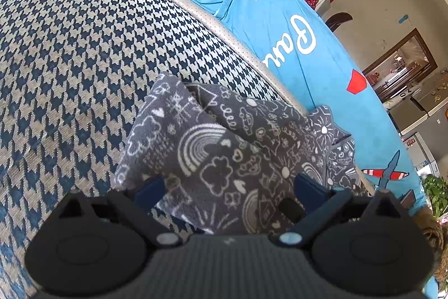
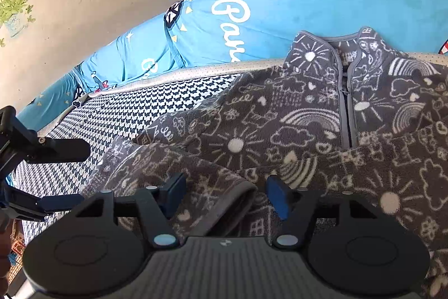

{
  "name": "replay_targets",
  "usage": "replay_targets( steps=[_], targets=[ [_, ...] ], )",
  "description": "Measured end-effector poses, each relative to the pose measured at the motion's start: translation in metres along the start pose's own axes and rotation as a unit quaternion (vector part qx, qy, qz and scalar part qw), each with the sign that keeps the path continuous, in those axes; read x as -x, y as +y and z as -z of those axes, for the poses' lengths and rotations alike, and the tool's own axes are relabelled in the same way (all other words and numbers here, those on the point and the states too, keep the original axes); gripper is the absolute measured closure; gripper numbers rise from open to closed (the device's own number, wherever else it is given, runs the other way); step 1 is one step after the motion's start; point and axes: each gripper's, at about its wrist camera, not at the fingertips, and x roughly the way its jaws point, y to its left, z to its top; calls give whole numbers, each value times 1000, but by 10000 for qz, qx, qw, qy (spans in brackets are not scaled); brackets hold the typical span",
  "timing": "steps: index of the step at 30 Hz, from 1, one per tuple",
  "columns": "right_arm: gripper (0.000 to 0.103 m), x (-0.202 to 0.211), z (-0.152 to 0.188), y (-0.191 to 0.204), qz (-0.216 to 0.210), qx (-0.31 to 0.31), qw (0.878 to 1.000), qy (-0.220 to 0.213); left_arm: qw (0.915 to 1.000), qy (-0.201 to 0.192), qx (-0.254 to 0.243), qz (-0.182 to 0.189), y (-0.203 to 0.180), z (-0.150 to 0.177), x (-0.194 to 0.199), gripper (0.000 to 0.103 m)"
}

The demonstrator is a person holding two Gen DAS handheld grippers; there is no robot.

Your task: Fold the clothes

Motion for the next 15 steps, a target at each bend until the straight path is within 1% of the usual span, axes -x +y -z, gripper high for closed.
replay_targets(
  steps=[1,3,11,12,14,15],
  targets=[
    [51,0,0,0,-16,3,10000,17,10000,1,-2,-6,0,0,0,4],
    [55,0,-1,1,-47,10,10000,53,10000,-1,-13,-17,0,0,0,4],
    [57,-2,1,3,-80,15,9998,168,10000,-9,-20,-32,0,0,-1,4],
    [60,-3,1,3,-77,19,9998,174,10000,-14,-17,-36,0,0,-1,4],
    [69,-3,1,4,-81,57,9998,193,10000,-27,-11,-44,1,0,0,4],
    [77,-3,0,5,-82,88,9997,203,10000,-33,-5,-47,1,0,0,4]
  ],
)
